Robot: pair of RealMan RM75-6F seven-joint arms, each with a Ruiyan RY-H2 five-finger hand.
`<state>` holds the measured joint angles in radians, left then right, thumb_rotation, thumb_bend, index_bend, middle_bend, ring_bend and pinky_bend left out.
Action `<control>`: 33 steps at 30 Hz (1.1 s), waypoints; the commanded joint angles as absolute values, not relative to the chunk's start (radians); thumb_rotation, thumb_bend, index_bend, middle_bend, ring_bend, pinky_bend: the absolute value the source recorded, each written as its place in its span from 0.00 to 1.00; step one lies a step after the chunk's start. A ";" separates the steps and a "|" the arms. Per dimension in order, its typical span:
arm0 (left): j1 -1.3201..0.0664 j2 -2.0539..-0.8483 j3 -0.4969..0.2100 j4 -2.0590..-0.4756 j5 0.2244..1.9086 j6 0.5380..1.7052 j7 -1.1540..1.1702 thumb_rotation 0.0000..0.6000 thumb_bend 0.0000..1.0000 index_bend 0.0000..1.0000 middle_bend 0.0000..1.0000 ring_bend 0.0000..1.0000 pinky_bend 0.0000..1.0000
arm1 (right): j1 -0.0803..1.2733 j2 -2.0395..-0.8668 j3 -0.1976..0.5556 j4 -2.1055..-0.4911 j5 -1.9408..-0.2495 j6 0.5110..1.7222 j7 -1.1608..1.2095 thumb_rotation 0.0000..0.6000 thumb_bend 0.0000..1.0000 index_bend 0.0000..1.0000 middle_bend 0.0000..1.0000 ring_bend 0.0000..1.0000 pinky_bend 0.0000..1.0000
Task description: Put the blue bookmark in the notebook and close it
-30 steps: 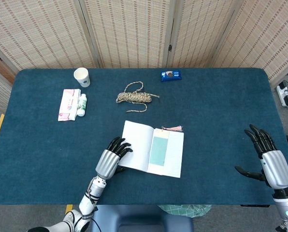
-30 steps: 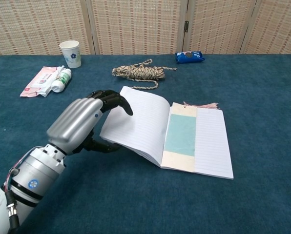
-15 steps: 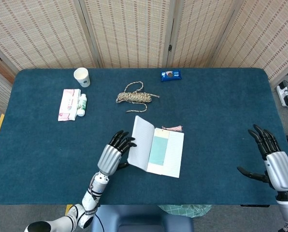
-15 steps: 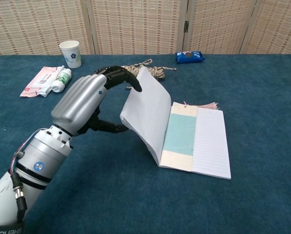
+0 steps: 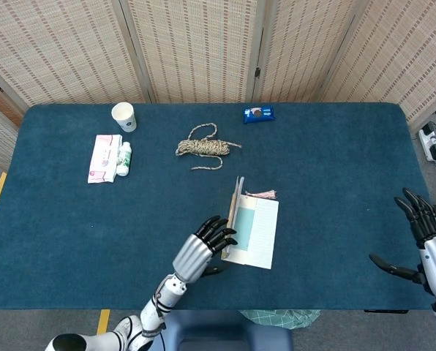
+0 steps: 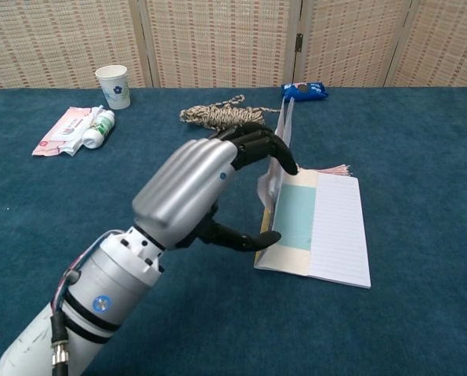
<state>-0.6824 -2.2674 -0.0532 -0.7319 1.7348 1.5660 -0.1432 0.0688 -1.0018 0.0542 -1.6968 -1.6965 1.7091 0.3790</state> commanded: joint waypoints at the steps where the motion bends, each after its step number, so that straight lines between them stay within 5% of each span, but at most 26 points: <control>1: -0.695 -2.269 -0.029 -0.773 1.757 1.554 -0.111 1.00 0.21 0.40 0.32 0.17 0.18 | 0.062 -0.994 0.056 -1.697 -1.703 1.723 0.391 1.00 0.00 0.00 0.00 0.00 0.03; 18: -0.666 -2.204 -0.008 -0.867 1.759 1.542 -0.109 1.00 0.21 0.38 0.29 0.14 0.19 | 0.057 -0.987 0.052 -1.695 -1.698 1.702 0.366 1.00 0.00 0.00 0.00 0.00 0.03; 25: -0.617 -1.850 -0.019 -1.161 1.604 1.354 -0.079 1.00 0.22 0.34 0.23 0.09 0.16 | 0.073 -0.991 0.038 -1.717 -1.645 1.596 0.223 1.00 0.00 0.00 0.00 0.00 0.03; 33: -0.508 -1.440 -0.007 -1.400 1.437 1.290 0.048 1.00 0.23 0.27 0.15 0.02 0.06 | 0.088 -1.040 0.059 -1.729 -1.541 1.520 0.004 1.00 0.00 0.00 0.00 0.00 0.03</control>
<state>-0.5764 -1.6129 -0.0146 -1.2661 1.5383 1.3412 -0.0412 0.0816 -1.0194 0.0490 -1.7231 -1.5810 1.5452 0.0627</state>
